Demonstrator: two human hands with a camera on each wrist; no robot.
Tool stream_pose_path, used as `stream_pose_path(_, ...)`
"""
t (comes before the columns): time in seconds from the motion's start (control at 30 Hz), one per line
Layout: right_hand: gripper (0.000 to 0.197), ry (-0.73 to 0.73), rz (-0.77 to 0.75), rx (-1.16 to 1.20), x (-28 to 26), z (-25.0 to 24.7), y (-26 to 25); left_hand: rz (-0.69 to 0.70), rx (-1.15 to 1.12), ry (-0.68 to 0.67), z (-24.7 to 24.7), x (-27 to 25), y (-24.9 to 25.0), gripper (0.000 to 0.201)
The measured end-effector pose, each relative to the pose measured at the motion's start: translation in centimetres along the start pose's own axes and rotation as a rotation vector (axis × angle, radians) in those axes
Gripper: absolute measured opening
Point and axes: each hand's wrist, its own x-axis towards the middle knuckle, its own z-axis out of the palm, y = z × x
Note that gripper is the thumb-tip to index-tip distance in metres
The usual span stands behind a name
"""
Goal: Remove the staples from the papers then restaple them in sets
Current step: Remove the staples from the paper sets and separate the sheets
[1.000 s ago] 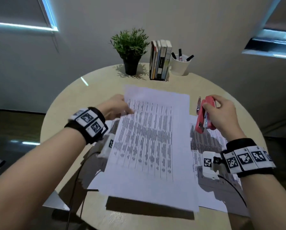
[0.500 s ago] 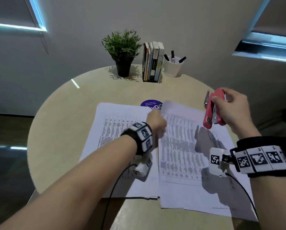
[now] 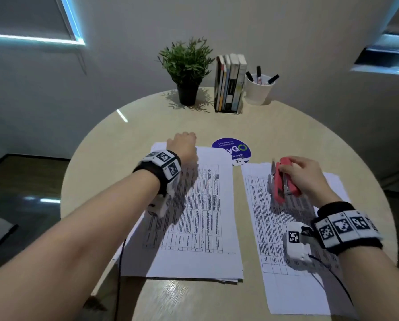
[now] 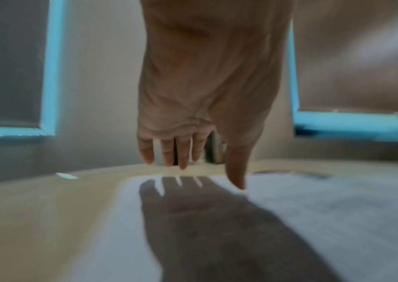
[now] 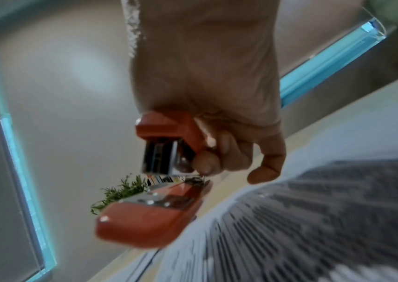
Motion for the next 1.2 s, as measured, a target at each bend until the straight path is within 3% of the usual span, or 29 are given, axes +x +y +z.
stream_pose_path(0.1, 0.021, -0.091, 0.074, 0.028, -0.1, 1.3, 0.7, -0.115, 0.119, -0.095, -1.0, -0.2, -5.3, 0.070)
stream_pose_path(0.17, 0.013, -0.113, 0.086, -0.006, -0.2, 1.8, 0.6, -0.100, 0.107, -0.106, -1.1, -0.1, -7.0, 0.067)
stream_pose_path(0.37, 0.013, -0.123, 0.129, -0.037, 0.0, 2.1, 0.3, -0.018, 0.150, -0.014, -1.0, 0.1, -7.6, 0.065)
stream_pose_path(0.57, 0.011, -0.097, 0.121, -0.102, -0.1, 2.4, 0.0, 0.054, 0.001, -0.050, -0.7, 0.2, -8.1, 0.076)
stream_pose_path(0.73, 0.011, -0.085, 0.106, -0.121, -0.3, 2.5, 0.0, 0.065, 0.011, -0.037, -1.1, -0.3, -8.2, 0.057)
stream_pose_path(0.93, 0.011, -0.084, 0.092, -0.149, 0.0, 2.6, 0.4, 0.027, -0.120, -0.054, -1.9, -1.6, -8.3, 0.013)
stream_pose_path(1.07, 0.013, -0.084, 0.095, -0.145, 0.3, 2.6, 0.9, 0.048, -0.338, -0.213, -3.1, -3.4, -7.9, 0.014)
stream_pose_path(1.2, 0.014, -0.093, 0.105, -0.113, 0.1, 2.6, 0.9, 0.074, -0.325, -0.389, -2.8, -5.0, -7.2, 0.010)
